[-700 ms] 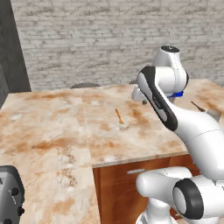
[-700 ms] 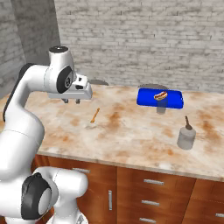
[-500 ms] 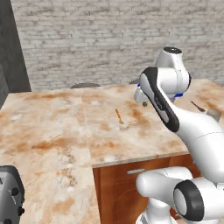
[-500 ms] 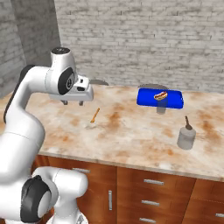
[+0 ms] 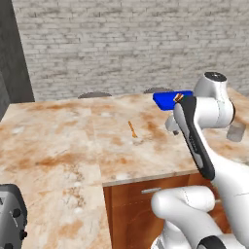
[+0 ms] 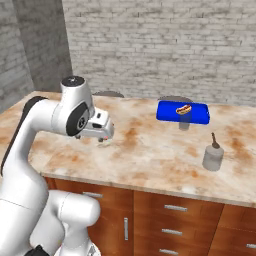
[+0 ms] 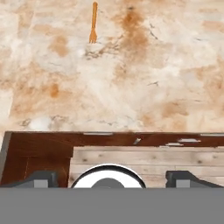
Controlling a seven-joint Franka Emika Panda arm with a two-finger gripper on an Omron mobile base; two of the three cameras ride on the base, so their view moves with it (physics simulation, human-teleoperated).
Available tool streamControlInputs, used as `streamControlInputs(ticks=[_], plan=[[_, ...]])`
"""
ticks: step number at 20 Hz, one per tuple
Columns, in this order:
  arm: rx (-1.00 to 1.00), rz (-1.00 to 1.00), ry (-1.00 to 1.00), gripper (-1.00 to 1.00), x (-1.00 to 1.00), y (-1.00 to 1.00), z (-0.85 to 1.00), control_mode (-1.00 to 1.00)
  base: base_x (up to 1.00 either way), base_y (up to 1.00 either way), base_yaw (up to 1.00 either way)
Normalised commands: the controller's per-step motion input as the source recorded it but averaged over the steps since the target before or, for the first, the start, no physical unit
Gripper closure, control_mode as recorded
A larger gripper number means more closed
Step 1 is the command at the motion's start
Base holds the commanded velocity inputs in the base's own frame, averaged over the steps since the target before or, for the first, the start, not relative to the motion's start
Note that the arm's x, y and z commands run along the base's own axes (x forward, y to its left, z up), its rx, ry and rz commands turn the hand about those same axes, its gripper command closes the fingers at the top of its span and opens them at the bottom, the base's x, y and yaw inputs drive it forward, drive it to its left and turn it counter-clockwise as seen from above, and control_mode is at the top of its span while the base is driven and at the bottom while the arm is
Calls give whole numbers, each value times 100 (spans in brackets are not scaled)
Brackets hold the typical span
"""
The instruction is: Take the tongs from the drawer on the right and place them on the dining counter next to the tray containing the hot dog.
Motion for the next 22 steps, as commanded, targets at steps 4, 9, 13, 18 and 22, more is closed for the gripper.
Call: streamControlInputs(ticks=[4,9,13,18,22], plan=[[1,-23,0,-100,-34,-54,-21,-100,0,0,0],[5,-27,-2,-100,-21,-61,-29,-100,0,0,0],[12,-31,-11,-100,-9,-63,-31,-100,0,0,0],[16,-34,-12,-100,0,-66,-27,-100,0,0,0],[22,-33,-7,-100,0,-60,-16,-100,0,0,0]])
